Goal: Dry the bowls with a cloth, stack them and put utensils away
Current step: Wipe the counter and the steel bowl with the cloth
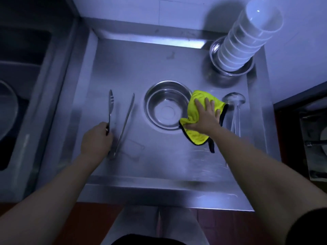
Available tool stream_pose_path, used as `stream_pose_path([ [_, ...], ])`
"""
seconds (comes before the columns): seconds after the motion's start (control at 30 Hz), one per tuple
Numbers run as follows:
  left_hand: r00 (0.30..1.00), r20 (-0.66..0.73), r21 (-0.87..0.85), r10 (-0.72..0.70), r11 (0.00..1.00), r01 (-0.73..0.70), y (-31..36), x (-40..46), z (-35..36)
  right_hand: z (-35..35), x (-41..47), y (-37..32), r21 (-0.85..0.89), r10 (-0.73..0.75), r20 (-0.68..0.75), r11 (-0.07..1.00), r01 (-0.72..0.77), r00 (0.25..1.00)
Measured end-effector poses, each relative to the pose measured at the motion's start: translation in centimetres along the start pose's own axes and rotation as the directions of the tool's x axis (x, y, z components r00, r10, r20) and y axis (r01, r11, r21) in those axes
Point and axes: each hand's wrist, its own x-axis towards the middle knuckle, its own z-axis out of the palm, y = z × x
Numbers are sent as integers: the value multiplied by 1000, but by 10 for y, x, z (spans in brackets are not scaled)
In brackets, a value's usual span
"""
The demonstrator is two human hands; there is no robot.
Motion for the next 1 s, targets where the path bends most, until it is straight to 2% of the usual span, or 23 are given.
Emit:
stream_pose_path([
  [0.2, 998, 58, -12, 3, 1000, -3, -27, 2, -4, 1, -6, -10, 24, 76, -40, 997, -75, 996],
  [0.37, 995, 94, -29, -16, 999, 19, -26, -2, -9, 33, -76, -20, -42, 6, -83, 999, -10, 997],
  [0.5, 998, -28, -49, -62, 997, 61, -1, -15, -21, 56, -133, -27, -98, -53, -171, 994, 36, 984],
  [0.57, 998, -65, -47, 16, 999, -19, 19, -19, -20, 56, -149, -24, -80, -63, -151, 995, 51, 986],
  [0.67, 984, -16, -67, 180, 981, -181, 60, -19, -8, 48, -158, -5, 83, -53, -126, 995, 64, 991],
  [0.77, 944, 21, -128, 329, 937, -324, 115, -22, 9, 24, -156, 27, 224, -65, -302, 965, 137, 951],
  [0.83, 934, 60, -136, 352, 930, -341, 153, -24, 22, 0, -144, 51, 233, -53, -424, 958, 165, 904],
  [0.9, 928, 90, -144, 363, 926, -348, 189, -28, 35, -27, -122, 76, 194, -38, -486, 969, 150, 873],
  [1.0, 907, 108, -166, 407, 907, -387, 237, -33, 59, -47, -90, 115, 109, -41, -404, 990, 92, 914],
])
